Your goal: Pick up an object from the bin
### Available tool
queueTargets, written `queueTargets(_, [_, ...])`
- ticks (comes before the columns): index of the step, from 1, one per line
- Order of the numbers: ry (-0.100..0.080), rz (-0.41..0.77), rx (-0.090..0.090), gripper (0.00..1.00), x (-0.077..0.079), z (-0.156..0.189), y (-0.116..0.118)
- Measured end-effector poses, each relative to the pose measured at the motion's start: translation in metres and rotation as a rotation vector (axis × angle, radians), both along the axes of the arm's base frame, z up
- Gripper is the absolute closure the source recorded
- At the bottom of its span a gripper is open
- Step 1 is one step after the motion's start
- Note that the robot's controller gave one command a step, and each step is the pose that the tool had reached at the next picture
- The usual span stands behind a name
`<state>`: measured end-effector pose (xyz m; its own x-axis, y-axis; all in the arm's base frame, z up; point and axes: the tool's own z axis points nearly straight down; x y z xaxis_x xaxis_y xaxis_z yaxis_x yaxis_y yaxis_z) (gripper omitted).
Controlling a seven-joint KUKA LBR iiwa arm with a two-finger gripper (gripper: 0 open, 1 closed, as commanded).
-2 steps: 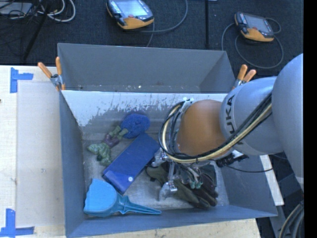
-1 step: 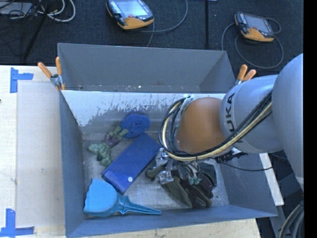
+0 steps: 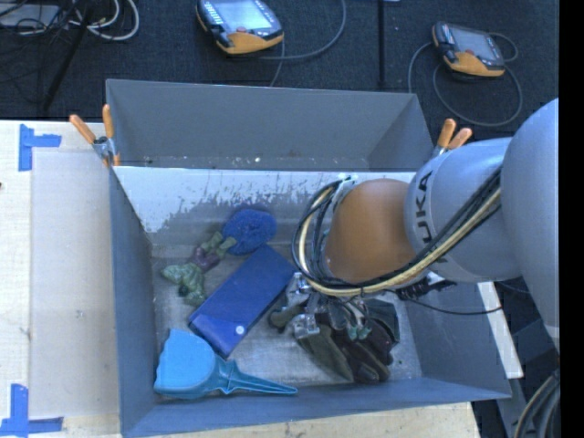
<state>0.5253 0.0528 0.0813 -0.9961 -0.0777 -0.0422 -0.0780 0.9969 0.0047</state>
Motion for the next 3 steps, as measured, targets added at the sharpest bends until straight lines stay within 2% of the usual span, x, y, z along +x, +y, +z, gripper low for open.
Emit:
queueTargets(1, [0.047,0.007,-0.006,1.0,-0.014,0.028,-0.002])
queueTargets(2, [0.047,0.016,-0.008,1.0,-0.012,0.081,-0.001])
queueTargets(3, [0.047,0.008,-0.008,1.0,-0.019,0.14,-0.001])
